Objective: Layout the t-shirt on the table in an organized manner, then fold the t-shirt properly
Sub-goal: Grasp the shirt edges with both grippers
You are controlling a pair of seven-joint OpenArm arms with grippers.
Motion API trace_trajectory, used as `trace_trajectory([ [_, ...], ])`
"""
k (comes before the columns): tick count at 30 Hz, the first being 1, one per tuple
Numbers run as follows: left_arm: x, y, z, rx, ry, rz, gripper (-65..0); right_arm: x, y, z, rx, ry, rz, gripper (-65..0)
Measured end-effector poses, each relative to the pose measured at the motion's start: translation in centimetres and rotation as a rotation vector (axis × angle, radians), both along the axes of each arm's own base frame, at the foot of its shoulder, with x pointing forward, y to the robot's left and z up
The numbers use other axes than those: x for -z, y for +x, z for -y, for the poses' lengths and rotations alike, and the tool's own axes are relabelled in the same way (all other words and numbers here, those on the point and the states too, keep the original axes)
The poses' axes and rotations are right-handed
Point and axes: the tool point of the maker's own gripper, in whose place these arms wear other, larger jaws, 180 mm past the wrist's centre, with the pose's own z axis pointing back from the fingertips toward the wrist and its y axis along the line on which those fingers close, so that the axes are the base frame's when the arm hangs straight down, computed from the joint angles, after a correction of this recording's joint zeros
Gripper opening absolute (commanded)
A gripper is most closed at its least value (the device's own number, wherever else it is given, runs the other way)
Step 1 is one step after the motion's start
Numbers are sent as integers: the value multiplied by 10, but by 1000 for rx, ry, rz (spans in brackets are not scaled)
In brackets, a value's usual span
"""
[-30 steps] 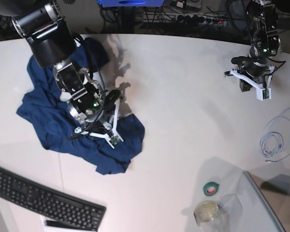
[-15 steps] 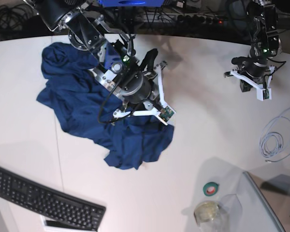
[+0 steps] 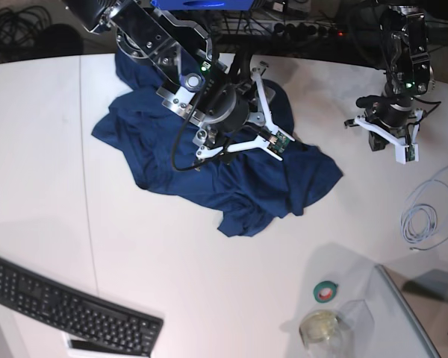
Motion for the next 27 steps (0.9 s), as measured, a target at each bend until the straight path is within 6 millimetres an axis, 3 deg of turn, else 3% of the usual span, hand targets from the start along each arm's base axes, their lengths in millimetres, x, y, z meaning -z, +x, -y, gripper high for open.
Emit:
trace_trajectory([
  [2, 0, -1, 0, -2, -2, 0, -650, -16, 6, 10, 41, 30, 37, -311],
  [5, 0, 1, 6, 25, -12, 3, -650, -34, 33, 56, 208, 57, 91, -311],
  [7, -2, 3, 24, 118, -27, 8, -650, -19, 45, 107, 368, 9, 57, -311],
  [11, -17, 13, 90, 308, -95, 63, -650, 14, 49, 209, 662, -90, -3, -305],
  [14, -26, 17, 143, 388, -168, 102, -650, 50, 46, 251, 778, -113, -66, -303],
  [17, -29, 31, 183, 470, -207, 123, -517, 93, 30, 261, 811, -138, -189, -303],
  [19, -27, 44, 198, 495, -227, 131, -457, 101, 20, 262, 813, -146, -214, -303],
  [21, -18, 47, 202, 504, -230, 108, -453, 94, 16, 261, 812, -140, -193, -303],
  [25, 16, 36, 189, 471, -228, 4, -449, 68, 10, 254, 791, -117, -120, -303],
  [27, 27, 37, 184, 456, -231, -24, -449, 68, 8, 246, 772, -111, -125, -303],
])
